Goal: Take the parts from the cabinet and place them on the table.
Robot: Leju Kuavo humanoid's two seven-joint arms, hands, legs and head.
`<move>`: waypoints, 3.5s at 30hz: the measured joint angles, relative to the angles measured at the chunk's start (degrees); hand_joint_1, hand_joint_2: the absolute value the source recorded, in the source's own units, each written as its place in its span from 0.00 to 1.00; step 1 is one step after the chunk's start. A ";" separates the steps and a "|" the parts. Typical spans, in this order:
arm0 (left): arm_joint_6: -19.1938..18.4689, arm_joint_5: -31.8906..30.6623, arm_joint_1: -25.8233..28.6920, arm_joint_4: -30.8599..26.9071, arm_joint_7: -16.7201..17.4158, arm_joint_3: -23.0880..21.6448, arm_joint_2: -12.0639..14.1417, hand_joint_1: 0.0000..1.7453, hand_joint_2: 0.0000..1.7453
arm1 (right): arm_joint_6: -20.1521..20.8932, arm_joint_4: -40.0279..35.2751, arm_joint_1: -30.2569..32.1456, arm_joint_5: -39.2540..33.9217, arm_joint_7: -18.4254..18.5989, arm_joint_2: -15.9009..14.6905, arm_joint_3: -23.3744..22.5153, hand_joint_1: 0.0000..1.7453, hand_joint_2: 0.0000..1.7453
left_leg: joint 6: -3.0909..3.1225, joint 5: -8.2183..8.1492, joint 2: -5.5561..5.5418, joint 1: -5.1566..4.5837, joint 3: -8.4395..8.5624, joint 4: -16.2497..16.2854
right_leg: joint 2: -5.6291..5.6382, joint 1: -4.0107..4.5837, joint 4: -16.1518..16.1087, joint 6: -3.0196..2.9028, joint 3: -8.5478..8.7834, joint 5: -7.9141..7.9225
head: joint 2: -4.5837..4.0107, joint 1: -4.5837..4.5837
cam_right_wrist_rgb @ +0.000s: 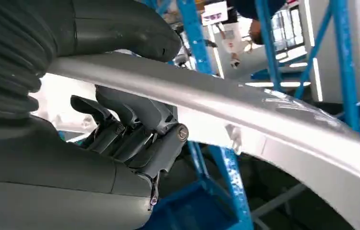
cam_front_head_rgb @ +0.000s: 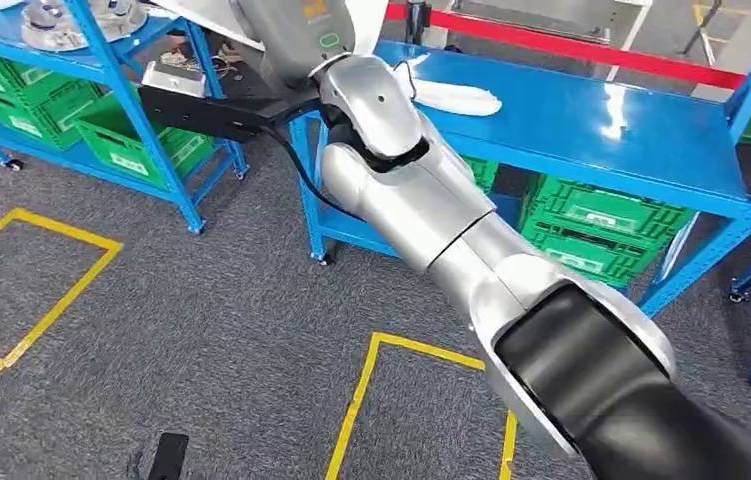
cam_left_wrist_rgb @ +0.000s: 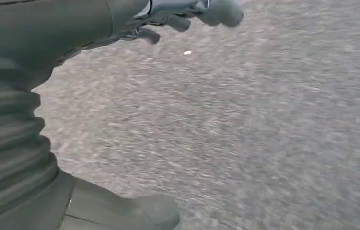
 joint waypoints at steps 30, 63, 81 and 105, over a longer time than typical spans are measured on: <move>1.73 7.39 6.23 0.46 -2.39 3.43 -1.31 0.00 1.00 | 0.09 -32.15 18.69 4.04 -0.24 -19.34 -2.32 1.00 1.00 | 0.58 -0.96 0.84 -0.92 0.67 -0.02 | 0.05 0.63 -0.40 -0.82 0.60 0.22 | 0.00 0.37; -0.44 3.02 6.41 0.48 -2.88 3.61 -0.33 0.00 1.00 | -3.08 -42.38 31.56 5.22 -0.37 -28.37 -5.97 1.00 1.00 | 1.00 -1.06 0.21 -1.00 1.01 -0.28 | -0.51 0.63 -0.63 -0.39 1.35 -0.34 | 0.00 0.57; -0.87 3.41 6.27 0.48 -2.47 3.19 -0.22 0.00 1.00 | -3.04 -42.81 31.37 6.95 -0.24 -27.82 -5.99 1.00 1.00 | -0.92 -2.58 -3.76 -0.86 -2.82 4.13 | 8.07 -0.26 -1.31 -2.44 1.26 0.82 | 0.00 0.30; -3.83 2.82 5.20 0.37 -2.95 3.19 -0.50 0.00 1.00 | -1.64 -42.71 30.46 8.11 -1.01 -27.98 -6.03 1.00 1.00 | 1.17 0.38 -7.96 -0.97 0.20 -0.28 | 12.71 -0.46 -0.19 -0.34 0.83 -0.38 | 0.00 1.03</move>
